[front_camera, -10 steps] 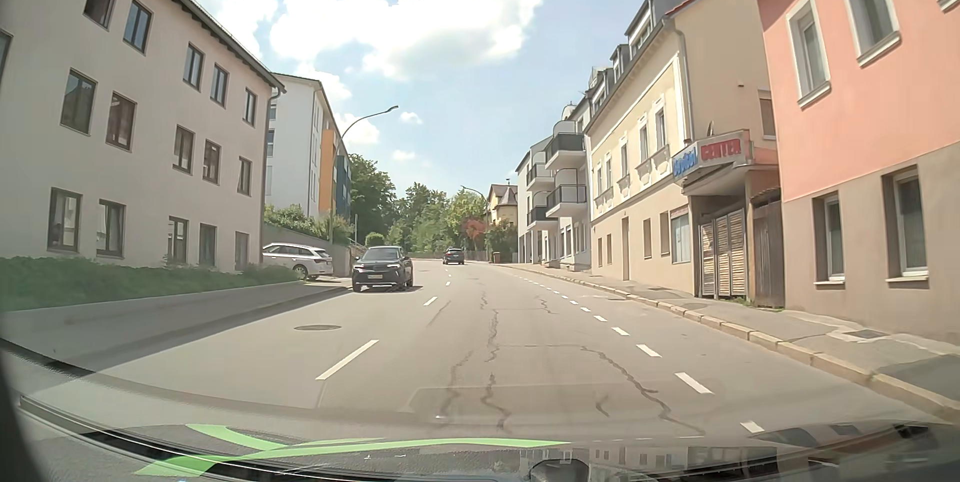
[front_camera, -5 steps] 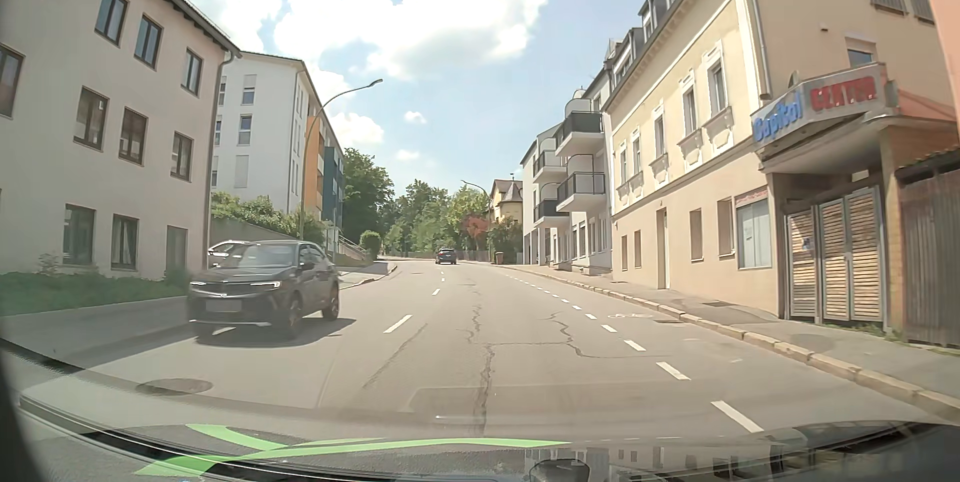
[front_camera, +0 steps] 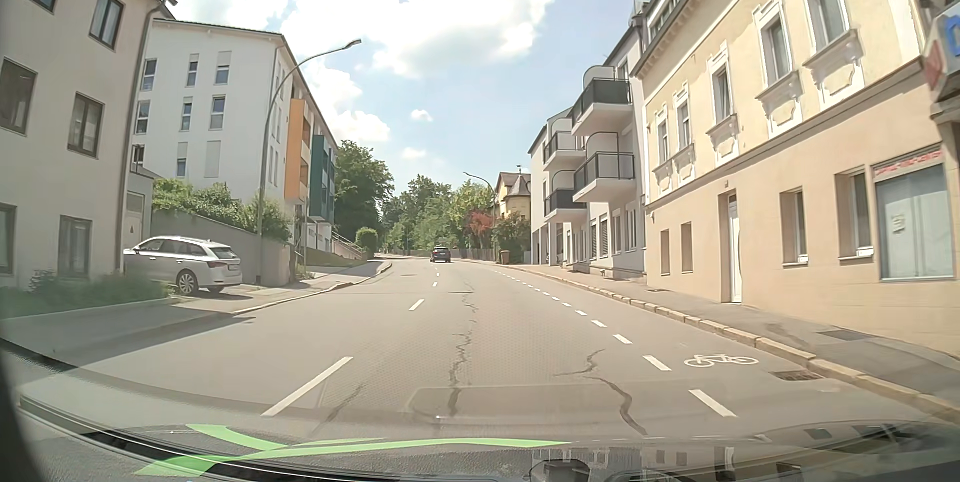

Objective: Follow the waypoints while adhering to traffic rules and regulations

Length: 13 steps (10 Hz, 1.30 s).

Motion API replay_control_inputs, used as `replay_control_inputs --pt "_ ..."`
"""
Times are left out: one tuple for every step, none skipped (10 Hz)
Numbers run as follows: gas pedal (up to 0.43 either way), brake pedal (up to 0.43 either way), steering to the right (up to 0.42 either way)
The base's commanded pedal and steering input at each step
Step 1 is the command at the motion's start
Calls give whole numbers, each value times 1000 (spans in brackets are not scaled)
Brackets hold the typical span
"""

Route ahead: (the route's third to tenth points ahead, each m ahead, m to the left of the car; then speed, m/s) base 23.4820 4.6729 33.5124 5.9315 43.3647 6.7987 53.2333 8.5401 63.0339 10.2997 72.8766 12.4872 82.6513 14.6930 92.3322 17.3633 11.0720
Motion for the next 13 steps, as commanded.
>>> replay_control_inputs --pt "299 0 -18" --pt "299 0 -21" --pt "299 0 -23" --pt "299 0 -24" --pt "299 0 -24" --pt "299 0 -24" --pt "287 0 -24" --pt "287 0 -23" --pt "280 0 -23" --pt "268 0 -23" --pt "268 0 -23" --pt "268 0 -23" --pt "268 0 -23"
